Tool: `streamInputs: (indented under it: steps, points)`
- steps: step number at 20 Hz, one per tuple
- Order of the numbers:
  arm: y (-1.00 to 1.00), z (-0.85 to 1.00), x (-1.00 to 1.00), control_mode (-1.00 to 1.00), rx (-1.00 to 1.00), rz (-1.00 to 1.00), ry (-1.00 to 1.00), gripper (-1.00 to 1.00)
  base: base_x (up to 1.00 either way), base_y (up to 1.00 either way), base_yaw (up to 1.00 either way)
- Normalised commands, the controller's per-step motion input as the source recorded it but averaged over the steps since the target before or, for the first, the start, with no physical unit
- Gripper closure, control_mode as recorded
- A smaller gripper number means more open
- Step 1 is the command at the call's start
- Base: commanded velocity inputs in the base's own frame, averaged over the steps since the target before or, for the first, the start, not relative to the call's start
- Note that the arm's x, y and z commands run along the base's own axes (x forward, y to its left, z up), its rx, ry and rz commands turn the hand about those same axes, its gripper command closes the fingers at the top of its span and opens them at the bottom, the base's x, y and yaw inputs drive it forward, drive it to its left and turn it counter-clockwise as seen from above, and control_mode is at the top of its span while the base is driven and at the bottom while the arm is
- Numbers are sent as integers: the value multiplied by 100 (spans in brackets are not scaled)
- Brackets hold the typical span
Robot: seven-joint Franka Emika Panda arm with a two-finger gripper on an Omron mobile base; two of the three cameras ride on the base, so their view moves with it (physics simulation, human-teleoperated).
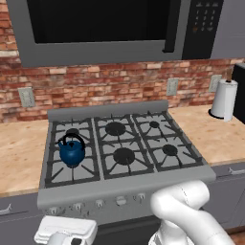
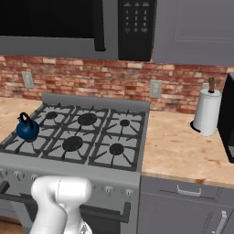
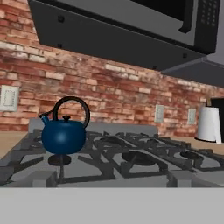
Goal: Turn on the front left burner of the stove.
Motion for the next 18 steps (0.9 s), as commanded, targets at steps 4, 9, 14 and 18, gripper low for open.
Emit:
streamInputs:
  steps: [4,9,14,18]
  points:
    - [32,-53,31,-100,-6,1,10,-100,0,0,0]
    - [38,-55,27,-100,-1,5,5,-100,0,0,0]
    - [18,-61,19,-100,0,13,0,-100,0,0,0]
    - [0,-38,41,-100,0,9,0,-100,0,0,0]
